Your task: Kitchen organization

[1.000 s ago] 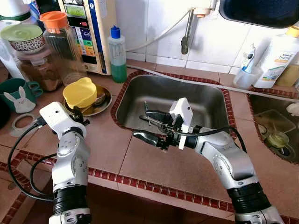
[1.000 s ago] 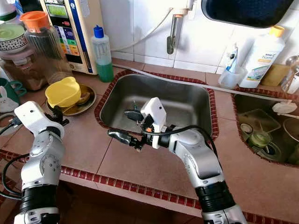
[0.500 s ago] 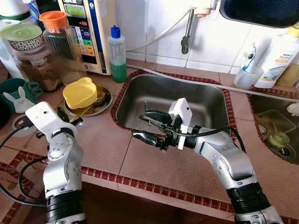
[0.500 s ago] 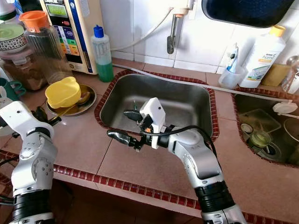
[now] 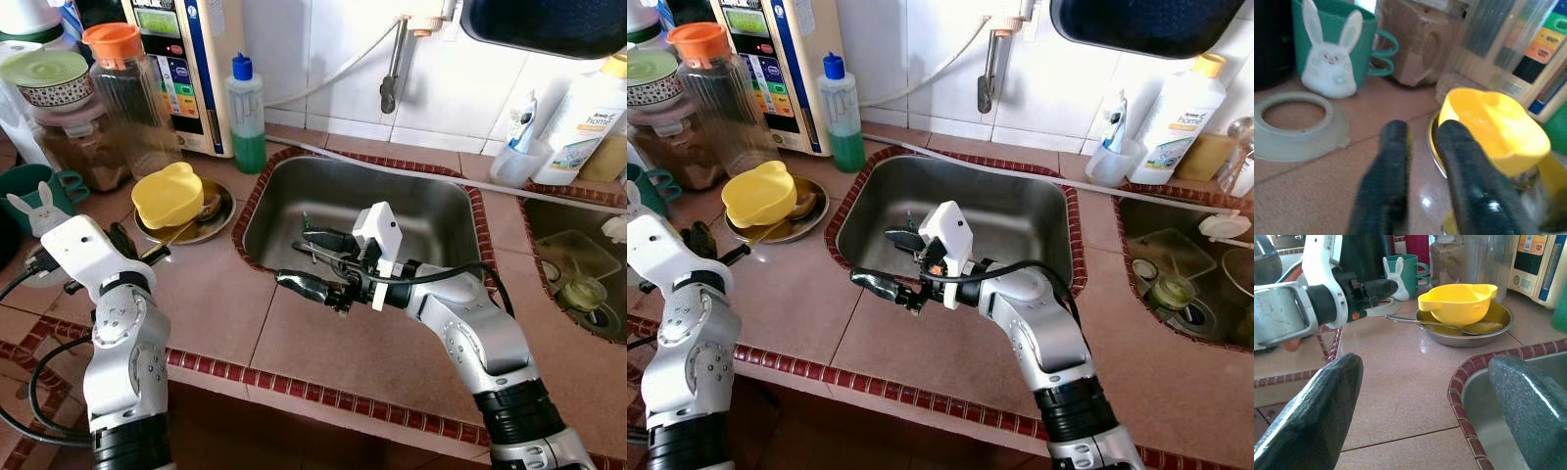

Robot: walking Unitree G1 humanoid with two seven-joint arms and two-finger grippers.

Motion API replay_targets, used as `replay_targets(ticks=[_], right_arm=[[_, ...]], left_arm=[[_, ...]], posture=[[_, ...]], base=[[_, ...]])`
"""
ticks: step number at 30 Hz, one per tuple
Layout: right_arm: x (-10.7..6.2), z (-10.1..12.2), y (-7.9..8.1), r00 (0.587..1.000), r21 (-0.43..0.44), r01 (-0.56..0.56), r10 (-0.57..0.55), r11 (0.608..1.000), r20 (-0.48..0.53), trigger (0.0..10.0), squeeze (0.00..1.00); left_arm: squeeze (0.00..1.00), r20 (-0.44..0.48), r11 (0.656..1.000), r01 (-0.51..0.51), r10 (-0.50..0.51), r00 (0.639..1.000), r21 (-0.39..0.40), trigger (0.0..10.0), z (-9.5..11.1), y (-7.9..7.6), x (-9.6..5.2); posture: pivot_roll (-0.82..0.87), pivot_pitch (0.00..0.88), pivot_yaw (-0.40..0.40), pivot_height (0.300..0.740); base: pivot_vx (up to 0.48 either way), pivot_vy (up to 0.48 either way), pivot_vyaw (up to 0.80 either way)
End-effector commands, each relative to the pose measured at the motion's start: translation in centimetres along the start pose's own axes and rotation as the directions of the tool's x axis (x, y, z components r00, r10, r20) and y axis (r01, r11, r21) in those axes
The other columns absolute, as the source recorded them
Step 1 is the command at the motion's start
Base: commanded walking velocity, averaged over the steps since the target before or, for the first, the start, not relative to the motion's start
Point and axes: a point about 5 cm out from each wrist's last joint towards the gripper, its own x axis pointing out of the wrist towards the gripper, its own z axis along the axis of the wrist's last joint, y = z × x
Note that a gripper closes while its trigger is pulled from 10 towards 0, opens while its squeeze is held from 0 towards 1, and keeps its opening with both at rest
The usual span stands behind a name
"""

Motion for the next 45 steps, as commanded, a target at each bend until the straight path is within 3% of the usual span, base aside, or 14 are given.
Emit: replay_targets(ticks=[1, 9, 22, 26, 27, 32, 33, 34, 35, 44, 45], right_arm=[[0.0, 0.3, -0.1, 1.0, -0.023, 0.001, -0.001, 1.0, -0.004, 10.0, 0.19], [0.0, 0.2, 0.0, 1.0, -0.024, -0.003, 0.003, 1.0, -0.006, 10.0, 0.13], [-0.1, 0.2, 0.1, 1.0, -0.036, -0.012, 0.012, 0.999, -0.021, 10.0, 0.11], [-0.2, 0.2, 0.1, 1.0, -0.036, -0.013, 0.012, 0.999, -0.023, 10.0, 0.1], [-0.2, 0.2, 0.1, 1.0, -0.036, -0.014, 0.013, 0.999, -0.025, 10.0, 0.1], [-0.1, 0.2, 0.0, 1.0, -0.036, -0.016, 0.015, 0.999, -0.026, 10.0, 0.1], [-0.1, 0.2, 0.0, 1.0, -0.037, -0.017, 0.016, 0.999, -0.025, 10.0, 0.09], [-0.1, 0.2, 0.0, 1.0, -0.037, -0.018, 0.017, 0.999, -0.025, 10.0, 0.09], [-0.1, 0.2, 0.0, 1.0, -0.037, -0.018, 0.017, 0.999, -0.025, 10.0, 0.1], [-0.1, 0.3, -0.1, 0.999, -0.042, -0.02, 0.019, 0.999, -0.029, 10.0, 0.09], [-0.2, 0.3, -0.1, 0.999, -0.043, -0.02, 0.018, 0.999, -0.029, 10.0, 0.1]], left_arm=[[1.0, -0.007, 0.999, 0.036, -0.036, 0.999, -0.006, 10.0, -0.4, -0.3, -0.6], [1.0, -0.047, 0.996, 0.09, -0.091, 0.995, -0.009, 10.0, -1.8, -0.6, -1.4], [1.0, -0.034, 0.992, 0.123, -0.124, 0.992, -0.02, 10.0, -1.7, -2.0, -1.0], [1.0, 0.029, 0.981, 0.166, -0.17, 0.985, 0.095, 10.0, -0.7, -2.5, -1.2], [0.0, 0.053, 0.973, 0.194, -0.202, 0.978, 0.126, 10.0, -0.4, -2.8, -1.5], [0.0, 0.063, 0.973, 0.158, -0.171, 0.983, 0.167, 10.0, -0.3, -2.2, -1.6], [0.3, 0.066, 0.975, 0.142, -0.155, 0.986, 0.168, 10.0, -0.3, -1.9, -1.6], [0.3, 0.067, 0.977, 0.131, -0.144, 0.987, 0.169, 10.0, -0.3, -1.7, -1.6], [1.0, 0.069, 0.978, 0.135, -0.147, 0.987, 0.157, 10.0, -0.3, -1.6, -1.6], [1.0, 0.033, 0.99, 0.097, -0.101, 0.994, 0.098, 10.0, -0.9, -1.3, -1.5], [0.07, 0.004, 0.995, 0.07, -0.07, 0.998, 0.071, 10.0, -1.4, -1.2, -1.4]], posture=[[0.14, 0.05, 0.005, 0.74], [0.13, 0.051, 0.004, 0.74], [0.12, 0.047, -0.003, 0.74], [0.12, 0.044, -0.007, 0.74], [0.12, 0.045, -0.008, 0.74], [0.12, 0.043, -0.012, 0.74], [0.12, 0.042, -0.014, 0.74], [0.12, 0.042, -0.015, 0.74], [0.12, 0.041, -0.015, 0.74], [0.11, 0.038, -0.02, 0.74], [0.11, 0.039, -0.021, 0.74]], base=[[0.0, 0.0, 0.0], [0.0, 0.0, 0.0], [0.0, 0.0, 0.0], [0.0, 0.0, 0.0], [0.0, 0.0, 0.0], [0.0, 0.0, 0.0], [0.0, 0.0, 0.0], [0.0, 0.0, 0.0], [0.0, 0.0, 0.0], [0.0, 0.0, 0.0], [0.0, 0.0, 0.0]])
